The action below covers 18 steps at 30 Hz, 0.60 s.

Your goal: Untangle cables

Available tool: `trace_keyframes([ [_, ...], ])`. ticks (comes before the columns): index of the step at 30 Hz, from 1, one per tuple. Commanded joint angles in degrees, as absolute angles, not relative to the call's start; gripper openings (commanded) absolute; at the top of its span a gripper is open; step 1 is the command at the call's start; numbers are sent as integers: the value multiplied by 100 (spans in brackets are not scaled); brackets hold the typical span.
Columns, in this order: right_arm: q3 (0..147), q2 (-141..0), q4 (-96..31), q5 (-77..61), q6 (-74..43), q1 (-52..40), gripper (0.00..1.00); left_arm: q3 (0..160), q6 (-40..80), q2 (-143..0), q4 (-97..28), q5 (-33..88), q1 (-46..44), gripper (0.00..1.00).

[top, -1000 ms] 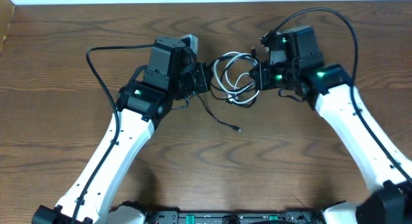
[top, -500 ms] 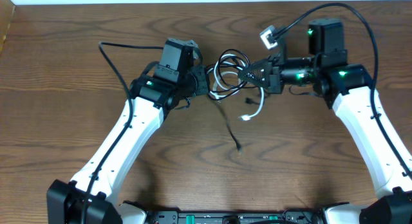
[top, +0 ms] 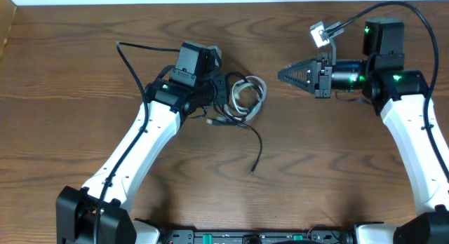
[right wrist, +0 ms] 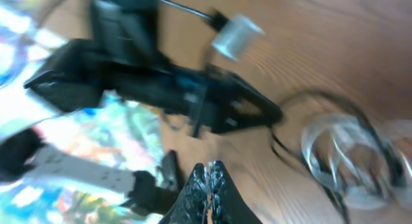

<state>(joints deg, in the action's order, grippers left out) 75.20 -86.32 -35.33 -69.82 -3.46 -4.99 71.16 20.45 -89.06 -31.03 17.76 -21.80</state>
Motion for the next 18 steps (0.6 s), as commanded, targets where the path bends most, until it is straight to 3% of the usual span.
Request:
trace_keyframes([
  [1, 7564, -8530, -3894, -5623, -377, -504, 1, 7148, 1754, -8919, -3074, 2058, -2154, 8],
  [6, 7564, -8560, -4261, -4370, -375, -613, 8, 7148, 1459, -8921, -2941, 2683, -2154, 7],
  [12, 7564, -8903, -4191, -4045, -355, -897, 14, 7150, 1551, -8914, -2644, 3444, -2154, 7],
  [18, 7564, -9450, -3997, -3588, -97, -1391, 37, 7150, 2091, -8914, -2593, 4040, -2154, 8],
])
